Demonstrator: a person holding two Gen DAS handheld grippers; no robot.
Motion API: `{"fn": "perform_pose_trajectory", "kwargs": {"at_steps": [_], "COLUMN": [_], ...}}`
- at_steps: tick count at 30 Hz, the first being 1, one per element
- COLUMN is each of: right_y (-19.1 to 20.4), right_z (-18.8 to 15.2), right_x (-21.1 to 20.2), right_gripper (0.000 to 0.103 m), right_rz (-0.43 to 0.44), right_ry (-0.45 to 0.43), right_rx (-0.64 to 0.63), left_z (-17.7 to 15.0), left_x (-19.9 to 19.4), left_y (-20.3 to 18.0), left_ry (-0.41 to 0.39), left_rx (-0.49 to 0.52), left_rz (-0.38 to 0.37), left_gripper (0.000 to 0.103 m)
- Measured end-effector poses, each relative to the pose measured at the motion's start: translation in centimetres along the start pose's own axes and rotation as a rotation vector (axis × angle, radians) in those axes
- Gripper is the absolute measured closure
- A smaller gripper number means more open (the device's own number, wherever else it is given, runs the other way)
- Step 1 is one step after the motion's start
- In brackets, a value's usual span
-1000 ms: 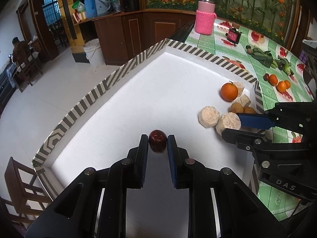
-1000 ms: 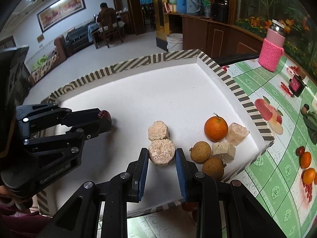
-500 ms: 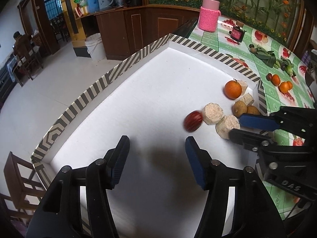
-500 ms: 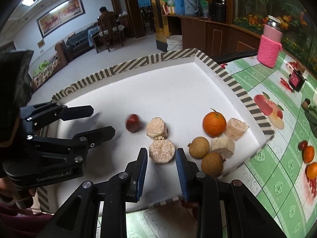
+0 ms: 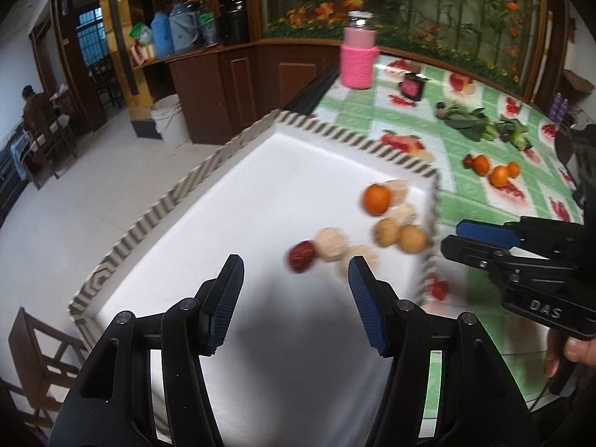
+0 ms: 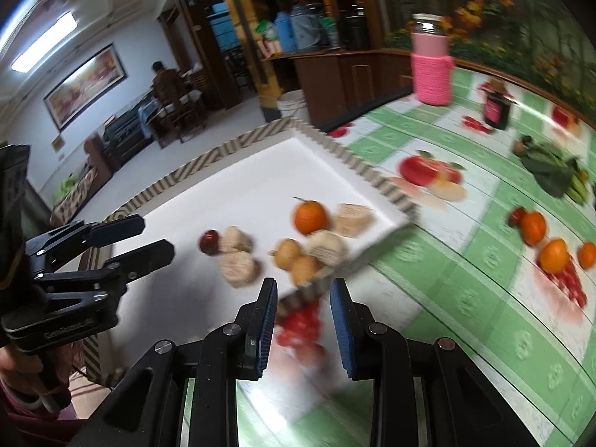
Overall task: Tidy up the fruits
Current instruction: 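Move both tools back over the table toward two oranges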
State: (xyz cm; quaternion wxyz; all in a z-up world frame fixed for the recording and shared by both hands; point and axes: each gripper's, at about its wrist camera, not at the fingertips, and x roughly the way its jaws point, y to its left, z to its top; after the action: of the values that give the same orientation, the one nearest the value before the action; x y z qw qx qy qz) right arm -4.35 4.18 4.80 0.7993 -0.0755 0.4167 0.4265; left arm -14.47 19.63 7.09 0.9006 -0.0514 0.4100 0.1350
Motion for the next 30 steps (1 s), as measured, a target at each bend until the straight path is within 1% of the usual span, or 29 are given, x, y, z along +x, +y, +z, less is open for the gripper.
{"fn": "perform_pose_trajectory", "kwargs": {"at_steps": [3,8,11,17,20,23,27,30], "right_y": [-1.9,-5.5,-7.8,-12.4,-14.1,-15.8,-16.7,-17.5], "right_z": [-0.8,-2.3,-3.4,-4.5,-4.4,-3.7,-1.7,-0.1], "right_x": [-1.2,-3.2,-4.4,-6.5,-7.0,-6.7,-5.7,-4.1], "right_gripper": [0.075,0.075,0.075,0.074,0.074,0.073,0.069,0.068], "right_rz": [-0.029,-0.085,-0.118,-0.191,-0.221,-0.224,-0.243,-0.249], "right_ry": [-0.011,-0.023,-0.029,-0.039,-0.046,-0.059,-0.059,-0.028], "right_rx": [0.035,0.098,0.139,0.209,0.227,0.243,0.196,0.161], "left_z": [0.2,0.7,1.1,2.9,4.0,5.1,6.3,7.2], "left_x": [-0.1,-0.1,0.3,1.6,2.5,3.6,4.9,5.8], "left_y": [-2.3,-6.9,-9.1,-12.4,-13.7,-14.8,-15.6,-16.0], "left_ry": [-0.004,0.002,0.017,0.053,0.07,0.085,0.096,0.104], "left_rx": [0.027,0.085,0.098,0.103,0.107,0.109,0.114,0.107], "left_rz": [-0.029,-0.097,-0.153,-0.233,-0.252,-0.26,-0.249,-0.247], "left_gripper": [0.044,0.044,0.044,0.044,0.044,0.044,0.044,0.044]}}
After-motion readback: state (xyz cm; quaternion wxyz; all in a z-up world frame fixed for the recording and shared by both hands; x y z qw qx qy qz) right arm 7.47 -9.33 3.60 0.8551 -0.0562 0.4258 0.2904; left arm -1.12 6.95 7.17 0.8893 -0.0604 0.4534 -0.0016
